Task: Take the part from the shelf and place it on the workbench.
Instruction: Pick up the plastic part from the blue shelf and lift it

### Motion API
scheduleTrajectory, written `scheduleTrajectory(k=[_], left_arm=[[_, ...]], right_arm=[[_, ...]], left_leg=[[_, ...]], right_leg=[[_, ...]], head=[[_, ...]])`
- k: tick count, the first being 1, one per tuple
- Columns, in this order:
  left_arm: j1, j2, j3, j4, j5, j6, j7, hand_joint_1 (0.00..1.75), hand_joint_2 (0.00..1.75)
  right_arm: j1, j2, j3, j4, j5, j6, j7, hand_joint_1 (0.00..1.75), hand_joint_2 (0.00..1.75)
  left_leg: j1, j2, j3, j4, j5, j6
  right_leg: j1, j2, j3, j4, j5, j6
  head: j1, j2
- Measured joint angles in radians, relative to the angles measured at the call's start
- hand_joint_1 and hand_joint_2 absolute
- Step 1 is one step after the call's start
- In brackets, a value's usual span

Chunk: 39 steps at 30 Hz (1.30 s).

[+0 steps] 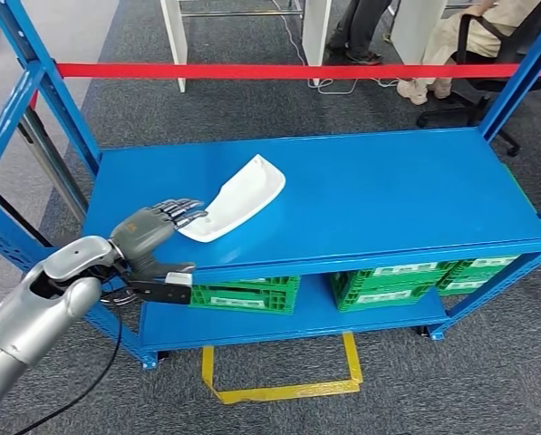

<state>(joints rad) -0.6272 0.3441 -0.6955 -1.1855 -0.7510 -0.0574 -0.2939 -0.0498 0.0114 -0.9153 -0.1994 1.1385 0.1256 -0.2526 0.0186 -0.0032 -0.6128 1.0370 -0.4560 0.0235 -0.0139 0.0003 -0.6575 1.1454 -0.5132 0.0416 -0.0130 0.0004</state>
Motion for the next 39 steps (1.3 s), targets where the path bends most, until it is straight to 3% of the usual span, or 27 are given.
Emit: scheduleTrajectory(k=[2, 5, 7, 10, 12, 13, 14, 16, 17, 21, 23, 26, 27, 28, 29, 30, 32, 33, 36, 38, 39], left_arm=[[-0.020, -0.009, -0.006, 0.041, -0.001, 0.004, 0.002, 0.00, 0.00], [-0.051, -0.023, -0.015, 0.100, -0.006, 0.005, 0.004, 0.00, 0.00], [-0.071, -0.034, -0.020, 0.131, -0.008, 0.005, 0.006, 0.00, 0.00], [-0.098, -0.052, -0.027, 0.174, -0.009, 0.003, 0.008, 0.00, 0.00], [-0.105, -0.063, -0.034, 0.201, -0.010, 0.004, 0.008, 0.00, 0.00], [-0.108, -0.069, -0.037, 0.213, -0.011, 0.007, 0.008, 0.00, 0.00], [-0.112, -0.074, -0.039, 0.224, -0.012, 0.011, 0.007, 0.00, 0.00], [-0.122, -0.085, -0.041, 0.243, -0.012, 0.023, 0.004, 0.00, 0.00], [-0.127, -0.090, -0.042, 0.251, -0.012, 0.028, 0.003, 0.00, 0.00], [-0.134, -0.106, -0.043, 0.275, -0.012, 0.036, -0.001, 0.00, 0.00], [-0.136, -0.114, -0.043, 0.283, -0.012, 0.049, -0.003, 0.00, 0.00], [-0.130, -0.134, -0.043, 0.300, -0.016, 0.076, -0.004, 0.00, 1.31], [-0.126, -0.141, -0.043, 0.307, -0.021, 0.085, -0.004, 0.00, 1.75], [-0.121, -0.149, -0.044, 0.313, -0.027, 0.095, -0.003, 0.00, 1.75], [-0.118, -0.156, -0.046, 0.320, -0.034, 0.105, -0.002, 0.00, 1.75], [-0.117, -0.164, -0.047, 0.326, -0.041, 0.115, -0.001, 0.00, 1.75], [-0.119, -0.176, -0.048, 0.339, -0.049, 0.131, -0.001, 0.00, 1.75], [-0.121, -0.181, -0.049, 0.346, -0.052, 0.138, -0.002, 0.00, 1.75], [-0.121, -0.191, -0.050, 0.366, -0.065, 0.157, -0.008, 0.00, 1.75], [-0.121, -0.196, -0.052, 0.379, -0.081, 0.173, -0.008, 0.00, 1.75], [-0.120, -0.197, -0.053, 0.388, -0.090, 0.181, -0.006, 0.00, 1.75]], right_arm=[[-0.002, 0.000, 0.000, 0.000, 0.002, 0.001, 0.002, 0.00, 1.75], [-0.001, 0.000, 0.000, 0.001, 0.005, 0.004, 0.009, 0.00, 1.75], [-0.002, 0.000, 0.000, 0.001, 0.007, 0.006, 0.010, 0.00, 1.75], [-0.003, 0.000, 0.000, 0.001, 0.010, 0.007, 0.009, 0.00, 1.75], [-0.002, 0.000, 0.000, 0.001, 0.013, 0.007, 0.009, 0.00, 1.75], [-0.002, 0.000, 0.000, 0.001, 0.014, 0.008, 0.009, 0.00, 1.75], [-0.002, 0.000, 0.000, 0.001, 0.015, 0.008, 0.009, 0.00, 1.75], [-0.003, 0.000, 0.000, 0.001, 0.016, 0.009, 0.009, 0.00, 1.75], [-0.003, 0.001, 0.000, 0.001, 0.017, 0.010, 0.009, 0.00, 1.75], [-0.003, 0.000, 0.000, 0.002, 0.017, 0.010, 0.009, 0.00, 1.75], [-0.003, -0.001, 0.000, 0.002, 0.018, 0.011, 0.010, 0.00, 1.75], [-0.002, -0.002, 0.000, 0.003, 0.019, 0.012, 0.013, 0.00, 1.75], [-0.001, -0.002, 0.000, 0.003, 0.019, 0.011, 0.014, 0.00, 1.75], [-0.001, -0.002, 0.000, 0.003, 0.020, 0.011, 0.014, 0.00, 1.75], [-0.002, -0.002, 0.000, 0.003, 0.021, 0.011, 0.015, 0.00, 1.75], [-0.002, -0.002, 0.000, 0.003, 0.023, 0.011, 0.014, 0.00, 1.75], [-0.004, -0.002, 0.000, 0.003, 0.026, 0.011, 0.012, 0.00, 1.75], [-0.005, -0.002, 0.000, 0.003, 0.027, 0.011, 0.011, 0.00, 1.75], [-0.004, -0.002, 0.000, 0.003, 0.031, 0.011, 0.010, 0.00, 1.75], [-0.004, -0.002, 0.000, 0.003, 0.031, 0.011, 0.010, 0.00, 1.75], [-0.005, -0.002, 0.000, 0.003, 0.031, 0.011, 0.010, 0.00, 1.75]], left_leg=[[-0.004, -0.001, -0.002, 0.002, 0.000, -0.010], [-0.005, -0.002, -0.003, -0.003, 0.005, -0.029], [-0.002, -0.001, -0.013, 0.023, -0.015, -0.038], [-0.002, 0.000, -0.084, 0.190, -0.102, -0.044], [-0.003, 0.000, -0.118, 0.273, -0.123, -0.042], [-0.003, 0.000, -0.111, 0.261, -0.107, -0.038], [-0.005, 0.000, -0.089, 0.215, -0.076, -0.032], [-0.012, 0.000, -0.028, 0.085, -0.017, -0.014], [-0.016, 0.001, -0.006, 0.037, -0.005, -0.007], [-0.018, 0.000, 0.011, -0.009, -0.005, 0.004], [-0.012, 0.001, 0.016, -0.019, 0.001, 0.011], [-0.010, 0.002, 0.016, -0.021, 0.002, 0.015], [-0.010, 0.002, 0.016, -0.021, 0.001, 0.016], [-0.009, 0.001, 0.016, -0.020, 0.001, 0.015], [-0.008, 0.001, 0.017, -0.020, 0.000, 0.013], [-0.007, 0.000, 0.017, -0.018, -0.002, 0.011], [-0.008, -0.001, 0.017, -0.014, -0.006, 0.001], [-0.010, -0.001, 0.015, -0.012, -0.006, -0.004], [-0.012, -0.001, 0.013, -0.009, -0.008, -0.017], [-0.010, -0.001, 0.001, 0.025, -0.033, -0.024], [-0.009, 0.000, -0.018, 0.069, -0.058, -0.028]], right_leg=[[0.000, 0.002, 0.050, -0.104, 0.033, -0.004], [0.002, 0.004, 0.060, -0.123, 0.037, -0.019], [0.000, 0.004, 0.061, -0.126, 0.042, -0.033], [0.002, 0.003, 0.062, -0.128, 0.043, -0.046], [0.005, 0.004, 0.062, -0.128, 0.043, -0.048], [0.007, 0.004, 0.063, -0.127, 0.043, -0.049], [0.009, 0.005, 0.065, -0.127, 0.043, -0.049], [0.014, 0.005, 0.065, -0.126, 0.042, -0.047], [0.016, 0.005, 0.063, -0.125, 0.042, -0.045], [0.013, 0.002, 0.055, -0.124, 0.040, -0.024], [0.012, 0.003, 0.031, -0.079, 0.009, -0.013], [0.004, 0.003, -0.058, 0.103, -0.073, 0.001], [0.002, 0.003, -0.078, 0.141, -0.081, 0.005], [0.000, 0.002, -0.080, 0.144, -0.071, 0.008], [-0.002, 0.002, -0.064, 0.107, -0.044, 0.010], [-0.005, 0.001, -0.031, 0.041, -0.007, 0.012], [-0.007, 0.002, 0.035, -0.084, 0.036, 0.011], [-0.007, 0.003, 0.053, -0.116, 0.042, 0.007], [-0.004, 0.005, 0.061, -0.126, 0.038, -0.013], [-0.006, 0.005, 0.065, -0.128, 0.039, -0.028], [-0.007, 0.004, 0.066, -0.129, 0.039, -0.034]], head=[[0.000, 0.000], [0.001, 0.000], [-0.001, 0.000], [-0.003, 0.000], [-0.003, 0.000], [-0.003, 0.000], [-0.003, 0.000], [-0.002, 0.000], [-0.002, 0.000], [-0.001, 0.000], [0.002, 0.000], [0.006, 0.000], [0.006, 0.000], [0.006, 0.000], [0.006, 0.000], [0.006, 0.000], [0.007, 0.000], [0.007, 0.000], [0.007, 0.000], [0.006, 0.000], [0.006, 0.000]])
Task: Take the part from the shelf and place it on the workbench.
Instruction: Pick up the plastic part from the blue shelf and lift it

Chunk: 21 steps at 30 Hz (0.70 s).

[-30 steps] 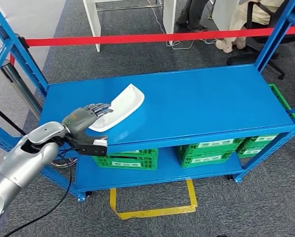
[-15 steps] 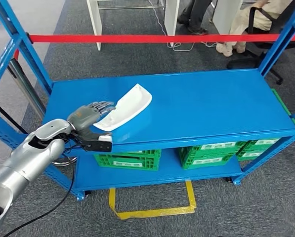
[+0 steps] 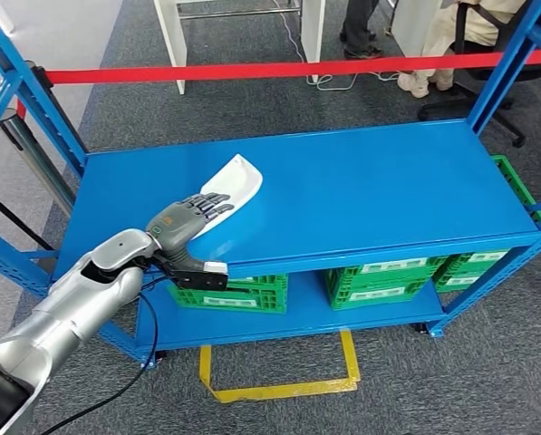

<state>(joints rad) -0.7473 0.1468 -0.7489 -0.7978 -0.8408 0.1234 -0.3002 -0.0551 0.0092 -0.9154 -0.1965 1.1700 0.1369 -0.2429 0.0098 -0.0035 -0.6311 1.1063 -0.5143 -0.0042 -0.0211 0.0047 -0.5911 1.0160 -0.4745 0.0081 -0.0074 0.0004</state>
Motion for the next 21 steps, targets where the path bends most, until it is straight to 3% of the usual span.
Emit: scheduleTrajectory(k=[2, 3, 4, 5, 7, 9, 12, 14, 15, 18, 19, 20, 21], left_arm=[[0.005, -0.001, -0.004, 0.021, -0.018, 0.011, 0.004, 0.00, 1.75], [0.008, -0.001, -0.008, 0.032, -0.027, 0.014, 0.006, 0.00, 1.75], [0.011, -0.001, -0.011, 0.042, -0.035, 0.017, 0.009, 0.00, 1.75], [0.013, -0.002, -0.013, 0.051, -0.042, 0.020, 0.012, 0.00, 1.75], [0.012, -0.002, -0.016, 0.063, -0.050, 0.024, 0.014, 0.00, 1.75], [0.009, -0.002, -0.017, 0.072, -0.053, 0.027, 0.014, 0.00, 1.75], [0.007, -0.005, -0.020, 0.082, -0.059, 0.028, 0.014, 0.00, 1.75], [0.006, -0.008, -0.025, 0.088, -0.068, 0.027, 0.015, 0.00, 1.75], [0.006, -0.010, -0.027, 0.091, -0.072, 0.027, 0.015, 0.00, 1.75], [0.006, -0.016, -0.034, 0.099, -0.076, 0.026, 0.016, 0.00, 1.75], [0.006, -0.016, -0.036, 0.102, -0.077, 0.026, 0.016, 0.00, 1.75], [0.006, -0.017, -0.037, 0.105, -0.079, 0.026, 0.016, 0.00, 1.75], [0.005, -0.017, -0.038, 0.107, -0.082, 0.026, 0.018, 0.00, 1.75]], right_arm=[[0.000, 0.000, 0.000, 0.000, 0.000, 0.000, 0.001, 0.00, 1.75], [0.001, 0.000, 0.000, 0.000, 0.000, 0.000, 0.002, 0.00, 1.75], [0.002, 0.000, 0.000, 0.000, 0.001, 0.000, 0.004, 0.00, 1.75], [0.002, 0.000, 0.000, 0.000, 0.001, 0.000, 0.005, 0.00, 1.75], [0.002, 0.000, 0.000, 0.000, 0.001, 0.000, 0.006, 0.00, 1.75], [0.001, 0.000, 0.000, 0.000, 0.002, 0.000, 0.006, 0.00, 1.75], [0.001, 0.000, 0.000, 0.001, 0.002, 0.000, 0.006, 0.00, 1.75], [0.000, -0.001, 0.000, 0.000, 0.003, 0.001, 0.006, 0.00, 1.75], [0.000, -0.002, 0.000, 0.000, 0.003, 0.001, 0.006, 0.00, 1.75], [0.002, -0.002, 0.000, 0.000, 0.003, 0.001, 0.007, 0.00, 1.75], [0.003, -0.002, 0.000, 0.000, 0.003, 0.000, 0.007, 0.00, 1.75], [0.004, -0.002, 0.000, 0.000, 0.003, 0.000, 0.007, 0.00, 1.75], [0.004, -0.002, 0.000, 0.000, 0.003, 0.000, 0.007, 0.00, 1.75]], left_leg=[[0.000, 0.000, -0.061, 0.131, -0.056, -0.003], [0.000, 0.000, -0.086, 0.182, -0.070, -0.002], [0.000, 0.000, -0.098, 0.203, -0.066, 0.000], [-0.001, 0.000, -0.093, 0.184, -0.042, 0.004], [-0.003, 0.000, -0.042, 0.066, 0.030, 0.016], [-0.008, 0.000, 0.004, -0.038, 0.066, 0.026], [-0.010, -0.001, 0.017, -0.074, 0.061, 0.030], [-0.005, 0.000, 0.023, -0.084, 0.065, 0.036], [-0.002, 0.000, 0.026, -0.089, 0.068, 0.039], [-0.001, 0.001, 0.026, -0.090, 0.070, 0.044], [-0.001, 0.001, 0.026, -0.090, 0.070, 0.044], [0.000, 0.001, 0.027, -0.089, 0.070, 0.043], [0.000, 0.001, 0.027, -0.088, 0.070, 0.042]], right_leg=[[0.002, 0.000, 0.001, 0.000, -0.002, -0.006], [0.003, 0.001, 0.002, 0.000, -0.003, -0.008], [0.005, 0.001, 0.004, 0.000, -0.004, -0.009], [0.006, 0.001, 0.006, 0.001, -0.005, -0.009], [0.009, 0.001, 0.011, 0.001, -0.008, -0.009], [0.013, 0.001, 0.011, 0.002, -0.011, -0.003], [0.014, 0.000, 0.006, 0.000, -0.010, 0.012], [0.013, -0.001, -0.006, 0.021, -0.028, 0.022], [0.012, -0.001, -0.025, 0.061, -0.052, 0.027], [0.008, -0.001, -0.119, 0.253, -0.129, 0.040], [0.007, -0.001, -0.136, 0.283, -0.131, 0.043], [0.006, -0.002, -0.133, 0.273, -0.113, 0.045], [0.004, -0.002, -0.109, 0.222, -0.080, 0.046]], head=[[0.000, 0.000], [0.000, 0.000], [0.000, 0.000], [0.000, 0.000], [0.000, 0.000], [0.001, 0.000], [0.002, 0.000], [0.005, 0.000], [0.007, 0.000], [0.011, 0.000], [0.011, 0.000], [0.012, 0.000], [0.011, 0.000]])
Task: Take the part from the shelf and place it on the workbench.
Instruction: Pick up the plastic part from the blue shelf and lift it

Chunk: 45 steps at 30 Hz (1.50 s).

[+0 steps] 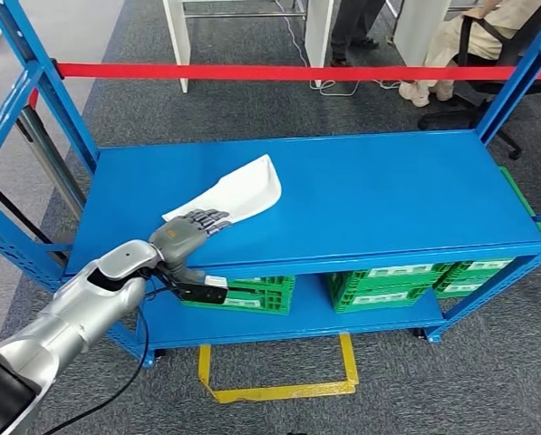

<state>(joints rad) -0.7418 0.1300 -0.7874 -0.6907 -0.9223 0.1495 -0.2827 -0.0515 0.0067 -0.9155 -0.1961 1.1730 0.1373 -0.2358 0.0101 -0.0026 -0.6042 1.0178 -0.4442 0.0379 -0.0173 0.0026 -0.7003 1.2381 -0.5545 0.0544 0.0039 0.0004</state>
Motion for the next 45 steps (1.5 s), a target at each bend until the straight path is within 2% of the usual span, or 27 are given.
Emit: scheduleTrajectory(k=[1, 3, 6, 8, 10, 12, 13, 14, 15, 17, 18, 19, 22, 24, 27, 28, 29, 30, 32, 33, 34, 36, 37, 39, 43, 44, 45], left_arm=[[0.000, 0.000, -0.001, 0.002, -0.004, 0.000, 0.002, 0.00, 1.75], [-0.003, 0.000, -0.001, 0.007, -0.015, 0.002, 0.008, 0.00, 1.75], [-0.007, 0.001, -0.002, 0.022, -0.035, 0.011, 0.018, 0.00, 1.75], [-0.007, 0.002, -0.002, 0.033, -0.046, 0.021, 0.024, 0.00, 1.75], [-0.007, 0.003, -0.002, 0.043, -0.055, 0.033, 0.030, 0.00, 1.75], [-0.006, 0.003, -0.002, 0.053, -0.063, 0.048, 0.035, 0.00, 1.75], [-0.006, 0.002, -0.002, 0.058, -0.066, 0.054, 0.036, 0.00, 1.75], [-0.006, 0.002, -0.001, 0.062, -0.068, 0.061, 0.037, 0.30, 1.75], [-0.006, 0.002, 0.000, 0.064, -0.068, 0.067, 0.038, 0.74, 1.75], [-0.006, 0.001, 0.002, 0.067, -0.068, 0.075, 0.037, 1.61, 1.75], [-0.006, 0.001, 0.003, 0.068, -0.068, 0.076, 0.036, 1.75, 1.75], [-0.005, -0.001, 0.004, 0.068, -0.067, 0.076, 0.035, 1.75, 1.75], [0.003, -0.007, 0.009, 0.069, -0.061, 0.076, 0.032, 1.75, 1.75], [0.008, -0.010, 0.010, 0.070, -0.059, 0.075, 0.031, 1.75, 1.75], [0.011, -0.014, 0.012, 0.073, -0.059, 0.075, 0.030, 1.75, 1.75], [0.012, -0.014, 0.013, 0.074, -0.059, 0.075, 0.030, 1.75, 1.75], [0.012, -0.014, 0.014, 0.075, -0.059, 0.075, 0.029, 1.75, 1.75], [0.010, -0.014, 0.016, 0.075, -0.061, 0.077, 0.028, 1.75, 1.75], [0.005, -0.013, 0.021, 0.076, -0.065, 0.079, 0.028, 1.75, 1.75], [0.001, -0.010, 0.025, 0.076, -0.067, 0.080, 0.029, 1.47, 1.75], [-0.002, -0.008, 0.027, 0.077, -0.068, 0.082, 0.030, 1.03, 1.75], [-0.006, -0.005, 0.030, 0.077, -0.072, 0.091, 0.032, 0.16, 1.75], [-0.007, -0.004, 0.031, 0.077, -0.075, 0.102, 0.032, 0.00, 1.75], [-0.007, 0.000, 0.036, 0.074, -0.068, 0.124, 0.026, 0.00, 1.75], [0.001, 0.001, 0.066, 0.041, 0.021, 0.063, -0.015, 0.00, 1.75], [0.004, 0.001, 0.072, 0.025, 0.047, 0.031, -0.023, 0.00, 1.75], [0.004, 0.001, 0.078, 0.008, 0.070, 0.001, -0.031, 0.00, 1.75]], right_arm=[[0.000, 0.000, 0.000, 0.000, 0.000, 0.000, 0.000, 0.00, 1.75], [-0.002, 0.000, 0.000, 0.000, 0.000, 0.000, 0.000, 0.00, 1.75], [-0.002, 0.000, 0.000, 0.000, 0.001, 0.000, 0.000, 0.00, 1.75], [-0.002, 0.000, 0.000, 0.000, 0.002, 0.001, 0.001, 0.00, 1.75], [-0.002, 0.000, 0.000, 0.000, 0.003, 0.001, 0.002, 0.00, 1.75], [-0.001, 0.000, -0.001, 0.000, 0.005, 0.001, 0.003, 0.00, 1.75], [-0.001, 0.000, -0.001, 0.000, 0.006, 0.001, 0.004, 0.00, 1.75], [-0.001, 0.000, -0.001, 0.000, 0.006, 0.001, 0.004, 0.00, 1.75], [-0.001, 0.000, -0.002, 0.000, 0.007, 0.000, 0.005, 0.00, 1.75], [-0.001, 0.000, -0.002, 0.000, 0.007, 0.000, 0.005, 0.00, 1.75], [-0.001, 0.000, -0.002, 0.000, 0.007, 0.000, 0.005, 0.00, 1.75], [-0.002, 0.000, -0.002, 0.000, 0.007, 0.000, 0.005, 0.00, 1.75], [-0.002, 0.000, -0.004, 0.000, 0.005, 0.000, 0.005, 0.00, 1.75], [-0.002, 0.000, -0.005, 0.000, 0.004, 0.000, 0.005, 0.00, 1.75], [-0.001, 0.000, -0.006, 0.000, 0.003, -0.001, 0.006, 0.00, 1.75], [0.001, 0.000, -0.007, 0.000, 0.003, -0.001, 0.007, 0.00, 1.75], [0.002, -0.001, -0.007, 0.000, 0.003, -0.001, 0.007, 0.00, 1.75], [0.002, -0.001, -0.007, 0.000, 0.004, -0.001, 0.008, 0.00, 1.75], [0.000, -0.001, -0.007, 0.000, 0.005, -0.002, 0.008, 0.00, 1.75], [-0.001, 0.000, -0.007, 0.000, 0.005, -0.002, 0.008, 0.00, 1.75], [-0.002, 0.000, -0.007, 0.000, 0.005, -0.002, 0.008, 0.00, 1.75], [-0.001, 0.000, -0.007, 0.000, 0.006, -0.002, 0.008, 0.00, 1.75], [-0.001, 0.000, -0.007, 0.000, 0.006, -0.002, 0.008, 0.00, 1.75], [-0.001, 0.000, -0.007, 0.000, 0.006, -0.002, 0.008, 0.00, 1.75], [0.000, 0.000, -0.008, 0.000, 0.007, -0.003, 0.008, 0.00, 1.75], [0.001, 0.000, -0.009, 0.000, 0.008, -0.003, 0.008, 0.00, 1.75], [0.001, 0.000, -0.011, 0.000, 0.008, -0.003, 0.007, 0.00, 1.75]], left_leg=[[0.000, 0.000, 0.000, 0.002, 0.000, -0.003], [-0.004, -0.002, -0.003, 0.006, -0.001, -0.013], [-0.006, -0.004, -0.004, 0.005, 0.004, -0.030], [-0.003, -0.004, -0.010, 0.021, -0.011, -0.040], [-0.002, -0.003, -0.047, 0.110, -0.068, -0.048], [-0.001, -0.002, -0.101, 0.243, -0.131, -0.052], [-0.002, -0.002, -0.116, 0.282, -0.142, -0.051], [-0.002, -0.002, -0.114, 0.286, -0.134, -0.050], [-0.002, -0.002, -0.094, 0.250, -0.108, -0.047], [-0.004, -0.002, -0.026, 0.116, -0.045, -0.035], [-0.006, -0.002, 0.001, 0.058, -0.028, -0.030], [-0.008, -0.002, 0.015, 0.023, -0.021, -0.026], [-0.008, -0.001, 0.018, 0.001, -0.019, -0.016], [-0.003, 0.002, 0.019, -0.010, -0.010, -0.005], [-0.001, 0.006, 0.013, -0.014, -0.004, 0.003], [-0.001, 0.007, 0.011, -0.014, -0.003, 0.003], [0.000, 0.007, 0.010, -0.013, -0.002, 0.002], [0.001, 0.006, 0.010, -0.013, -0.001, 0.001], [0.003, 0.005, 0.009, -0.008, -0.002, -0.008], [0.002, 0.004, 0.007, -0.003, -0.003, -0.014], [0.000, 0.002, 0.005, 0.000, -0.003, -0.022], [-0.001, -0.001, 0.002, 0.001, 0.000, -0.035], [0.000, -0.001, 0.001, 0.000, 0.001, -0.040], [0.003, -0.001, -0.011, 0.029, -0.021, -0.049], [0.004, 0.000, -0.113, 0.260, -0.128, -0.054], [0.004, 0.000, -0.125, 0.285, -0.128, -0.052], [0.003, 0.000, -0.121, 0.272, -0.108, -0.048]], right_leg=[[-0.003, -0.001, 0.037, -0.075, 0.035, 0.001], [-0.004, 0.001, 0.102, -0.195, 0.071, -0.004], [-0.001, 0.004, 0.119, -0.223, 0.075, -0.026], [-0.002, 0.002, 0.119, -0.226, 0.080, -0.040], [-0.004, -0.001, 0.117, -0.228, 0.085, -0.051], [-0.003, -0.002, 0.115, -0.227, 0.086, -0.055], [-0.002, -0.002, 0.114, -0.227, 0.086, -0.055], [-0.001, -0.002, 0.114, -0.227, 0.086, -0.055], [-0.001, -0.002, 0.114, -0.226, 0.087, -0.055], [0.001, -0.001, 0.116, -0.226, 0.087, -0.053], [0.003, -0.001, 0.114, -0.225, 0.087, -0.050], [0.004, -0.001, 0.111, -0.224, 0.088, -0.045], [0.004, -0.001, 0.103, -0.228, 0.093, -0.027], [0.004, -0.001, 0.084, -0.199, 0.070, -0.018], [0.002, -0.001, 0.000, -0.020, -0.021, -0.010], [0.000, -0.001, -0.022, 0.031, -0.037, -0.007], [-0.001, -0.001, -0.026, 0.046, -0.035, -0.004], [-0.004, -0.002, -0.010, 0.019, -0.015, -0.002], [-0.010, -0.002, 0.066, -0.116, 0.038, 0.003], [-0.012, 0.000, 0.100, -0.175, 0.055, 0.001], [-0.013, 0.001, 0.122, -0.213, 0.061, -0.002], [-0.009, 0.004, 0.130, -0.223, 0.062, -0.016], [-0.009, 0.004, 0.129, -0.223, 0.065, -0.023], [-0.010, 0.003, 0.130, -0.225, 0.070, -0.036], [-0.006, 0.004, 0.131, -0.226, 0.069, -0.050], [-0.004, 0.004, 0.132, -0.225, 0.067, -0.051], [-0.002, 0.004, 0.133, -0.225, 0.066, -0.052]], head=[[0.000, 0.000], [0.000, 0.000], [0.000, 0.000], [-0.001, 0.000], [-0.004, 0.000], [-0.004, 0.000], [-0.005, 0.000], [-0.004, 0.000], [-0.004, 0.000], [-0.004, 0.000], [-0.004, 0.000], [-0.004, 0.000], [-0.003, 0.000], [0.001, 0.000], [0.005, 0.000], [0.004, 0.000], [0.005, 0.000], [0.005, 0.000], [0.005, 0.000], [0.004, 0.000], [0.003, 0.000], [0.002, 0.000], [0.001, 0.000], [0.000, 0.000], [-0.002, 0.000], [-0.002, 0.000], [-0.002, 0.000]])
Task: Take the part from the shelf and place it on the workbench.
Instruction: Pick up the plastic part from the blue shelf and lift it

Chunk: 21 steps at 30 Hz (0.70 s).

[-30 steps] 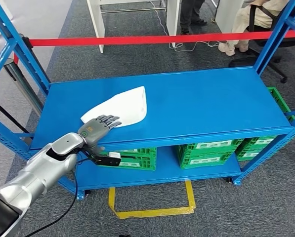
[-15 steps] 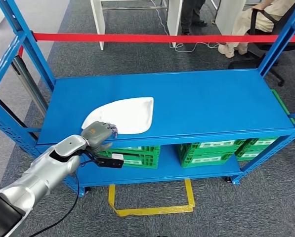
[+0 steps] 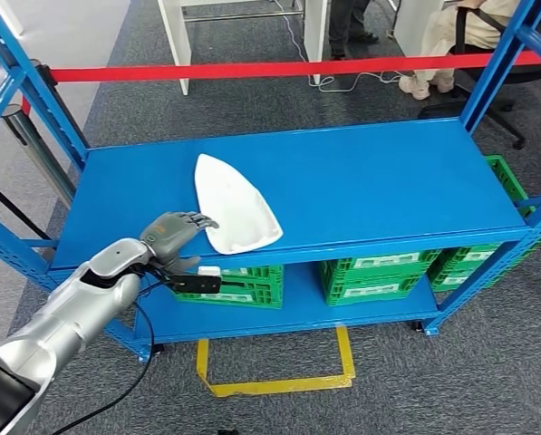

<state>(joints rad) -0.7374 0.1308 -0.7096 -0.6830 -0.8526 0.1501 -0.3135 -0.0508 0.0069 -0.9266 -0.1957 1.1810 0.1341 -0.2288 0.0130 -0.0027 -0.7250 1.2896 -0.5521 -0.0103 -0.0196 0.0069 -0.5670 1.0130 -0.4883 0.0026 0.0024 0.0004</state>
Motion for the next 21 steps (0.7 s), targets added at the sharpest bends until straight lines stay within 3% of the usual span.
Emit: scheduleTrajectory(k=[2, 4, 9, 11, 13, 14, 15, 16, 18, 19, 21], left_arm=[[-0.005, 0.001, 0.008, -0.039, 0.034, -0.053, -0.008, 0.00, 1.75], [-0.016, 0.004, 0.012, -0.077, 0.051, -0.089, -0.009, 0.00, 1.75], [-0.028, 0.013, 0.014, -0.152, 0.056, -0.112, -0.001, 0.00, 1.75], [-0.032, 0.015, 0.012, -0.170, 0.054, -0.108, 0.009, 0.00, 1.75], [-0.032, 0.018, 0.008, -0.180, 0.051, -0.100, 0.017, 0.00, 1.75], [-0.031, 0.019, 0.006, -0.182, 0.049, -0.096, 0.021, 0.00, 1.75], [-0.031, 0.020, 0.004, -0.185, 0.048, -0.093, 0.023, 0.00, 1.75], [-0.030, 0.021, 0.002, -0.187, 0.046, -0.090, 0.024, 0.00, 1.75], [-0.030, 0.023, -0.001, -0.193, 0.043, -0.087, 0.026, 0.00, 1.75], [-0.031, 0.024, -0.002, -0.195, 0.042, -0.086, 0.026, 0.00, 1.75], [-0.032, 0.027, -0.004, -0.198, 0.041, -0.084, 0.026, 0.00, 1.75]], right_arm=[[0.000, 0.000, -0.004, 0.000, 0.000, 0.000, -0.003, 0.00, 1.75], [-0.001, 0.001, -0.006, 0.001, 0.000, 0.001, -0.005, 0.00, 1.75], [-0.001, 0.001, -0.013, 0.001, 0.001, 0.001, -0.006, 0.00, 1.75], [-0.001, 0.001, -0.014, 0.000, 0.001, 0.001, -0.006, 0.00, 1.75], [-0.001, 0.002, -0.014, 0.000, 0.002, 0.000, -0.006, 0.00, 1.75], [0.000, 0.002, -0.014, 0.000, 0.003, -0.001, -0.006, 0.00, 1.75], [0.001, 0.002, -0.014, 0.000, 0.004, -0.001, -0.006, 0.00, 1.75], [0.001, 0.002, -0.014, 0.000, 0.006, -0.001, -0.006, 0.00, 1.75], [-0.001, 0.002, -0.014, 0.000, 0.007, -0.002, -0.005, 0.00, 1.75], [-0.002, 0.002, -0.015, 0.000, 0.007, -0.002, -0.006, 0.00, 1.75], [-0.003, 0.002, -0.015, 0.000, 0.007, -0.002, -0.005, 0.00, 1.75]], left_leg=[[-0.004, 0.000, 0.050, -0.116, 0.073, 0.013], [-0.011, 0.000, 0.097, -0.224, 0.112, 0.025], [-0.009, -0.001, 0.115, -0.271, 0.108, 0.041], [-0.006, 0.000, 0.119, -0.277, 0.111, 0.048], [-0.007, 0.000, 0.119, -0.277, 0.110, 0.052], [-0.008, 0.000, 0.120, -0.277, 0.110, 0.052], [-0.008, 0.000, 0.120, -0.276, 0.109, 0.053], [-0.008, -0.001, 0.122, -0.276, 0.108, 0.052], [-0.009, -0.002, 0.122, -0.272, 0.104, 0.047], [-0.011, -0.002, 0.121, -0.269, 0.102, 0.042], [-0.015, -0.003, 0.117, -0.265, 0.101, 0.033]], right_leg=[[0.002, 0.000, 0.006, 0.000, -0.004, 0.001], [0.006, 0.001, 0.005, 0.002, -0.008, 0.007], [0.006, 0.000, -0.009, 0.012, -0.021, 0.033], [0.005, -0.001, -0.054, 0.098, -0.066, 0.039], [0.005, -0.002, -0.125, 0.231, -0.113, 0.044], [0.005, -0.002, -0.149, 0.270, -0.116, 0.045], [0.005, -0.002, -0.157, 0.272, -0.100, 0.046], [0.004, -0.002, -0.143, 0.231, -0.067, 0.046], [0.004, -0.004, -0.083, 0.096, 0.003, 0.043], [0.005, -0.004, -0.056, 0.043, 0.020, 0.039], [0.008, -0.003, -0.035, 0.005, 0.020, 0.029]], head=[[0.000, 0.000], [0.001, 0.000], [0.002, 0.000], [0.005, 0.000], [0.005, 0.000], [0.005, 0.000], [0.005, 0.000], [0.005, 0.000], [0.006, 0.000], [0.005, 0.000], [0.004, 0.000]])
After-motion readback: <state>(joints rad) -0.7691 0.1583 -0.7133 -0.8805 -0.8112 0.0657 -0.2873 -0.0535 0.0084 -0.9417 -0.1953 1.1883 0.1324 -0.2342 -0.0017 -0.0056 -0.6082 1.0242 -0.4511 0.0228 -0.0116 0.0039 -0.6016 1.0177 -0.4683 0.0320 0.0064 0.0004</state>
